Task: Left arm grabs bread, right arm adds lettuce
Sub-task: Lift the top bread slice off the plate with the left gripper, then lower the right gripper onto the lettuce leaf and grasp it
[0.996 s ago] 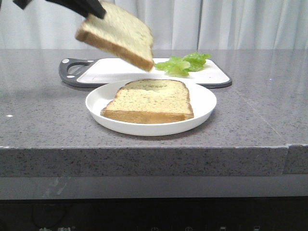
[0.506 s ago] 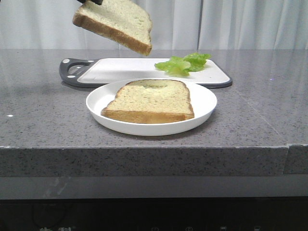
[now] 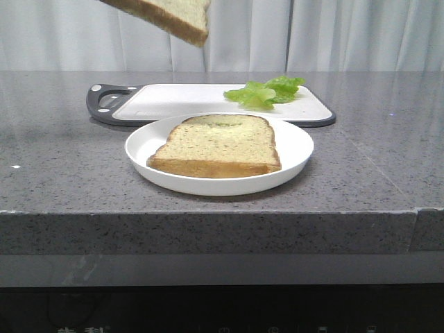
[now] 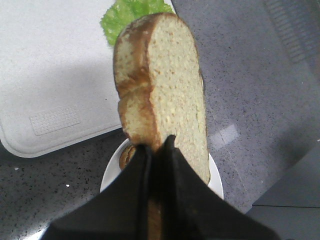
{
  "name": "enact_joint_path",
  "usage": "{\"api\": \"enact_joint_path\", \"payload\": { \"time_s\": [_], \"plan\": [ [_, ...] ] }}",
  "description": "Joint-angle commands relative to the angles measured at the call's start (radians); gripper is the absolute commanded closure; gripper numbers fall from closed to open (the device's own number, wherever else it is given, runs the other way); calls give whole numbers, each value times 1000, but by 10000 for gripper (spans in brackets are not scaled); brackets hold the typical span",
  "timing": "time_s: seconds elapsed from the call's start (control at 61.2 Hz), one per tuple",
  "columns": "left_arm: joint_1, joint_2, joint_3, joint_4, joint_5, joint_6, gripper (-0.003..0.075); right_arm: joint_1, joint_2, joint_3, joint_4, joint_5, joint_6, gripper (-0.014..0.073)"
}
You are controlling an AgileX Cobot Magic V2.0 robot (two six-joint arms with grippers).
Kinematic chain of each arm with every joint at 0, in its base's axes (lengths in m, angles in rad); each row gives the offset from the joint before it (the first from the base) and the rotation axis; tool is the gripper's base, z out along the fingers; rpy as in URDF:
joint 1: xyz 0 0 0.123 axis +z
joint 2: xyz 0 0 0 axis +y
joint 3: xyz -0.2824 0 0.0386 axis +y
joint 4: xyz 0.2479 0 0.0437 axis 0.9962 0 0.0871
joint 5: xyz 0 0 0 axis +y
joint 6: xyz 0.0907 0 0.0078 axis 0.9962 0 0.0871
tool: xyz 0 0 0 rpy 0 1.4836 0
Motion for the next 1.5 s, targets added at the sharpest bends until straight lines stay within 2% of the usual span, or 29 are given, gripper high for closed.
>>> {"api": "enact_joint_path", "payload": {
  "time_s": [0.0, 0.49, 0.996, 1.273, 1.486],
  "plan": [
    [4, -82, -2, -52, -27, 18, 741, 2, 68, -80, 45, -57, -51, 200],
    [99, -340, 321, -56, -105, 80, 741, 2, 493, -387, 416, 2, -370, 200],
    [99, -351, 339, -61, -112, 80, 741, 2, 928, -752, 673, 86, -402, 200],
    [99, -351, 339, -61, -112, 80, 741, 2, 1129, -977, 739, 140, -402, 200],
    [99, -351, 339, -61, -112, 80, 741, 2, 1225, -1089, 763, 167, -402, 200]
  ]
}}
